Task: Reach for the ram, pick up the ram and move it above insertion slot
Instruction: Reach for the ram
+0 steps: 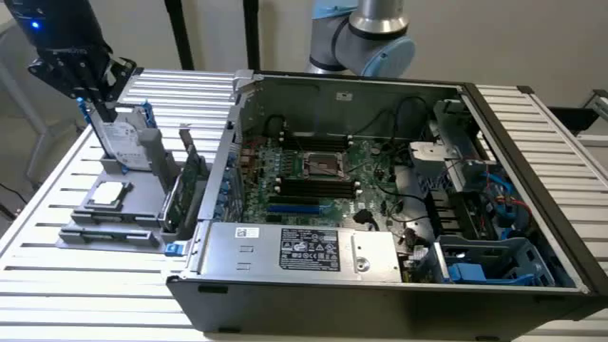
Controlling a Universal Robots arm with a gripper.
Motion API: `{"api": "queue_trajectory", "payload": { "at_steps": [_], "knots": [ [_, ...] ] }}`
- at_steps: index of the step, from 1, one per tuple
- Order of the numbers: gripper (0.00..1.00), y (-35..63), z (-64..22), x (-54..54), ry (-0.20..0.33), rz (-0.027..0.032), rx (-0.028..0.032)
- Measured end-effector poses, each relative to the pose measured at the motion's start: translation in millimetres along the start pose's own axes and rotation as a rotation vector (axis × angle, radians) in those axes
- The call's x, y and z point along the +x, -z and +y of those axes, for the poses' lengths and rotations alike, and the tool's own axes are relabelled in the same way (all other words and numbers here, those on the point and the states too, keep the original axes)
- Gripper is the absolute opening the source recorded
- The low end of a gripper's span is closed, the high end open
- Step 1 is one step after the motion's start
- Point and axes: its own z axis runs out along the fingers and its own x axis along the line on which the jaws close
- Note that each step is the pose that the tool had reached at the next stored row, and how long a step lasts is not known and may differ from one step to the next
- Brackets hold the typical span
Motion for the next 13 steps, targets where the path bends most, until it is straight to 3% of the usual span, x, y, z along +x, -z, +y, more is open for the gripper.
{"api": "queue_trajectory", "payload": {
  "at_steps": [13],
  "knots": [
    [0.11, 0.0, 0.0, 0.0, 0.0, 0.0, 0.0]
  ]
}}
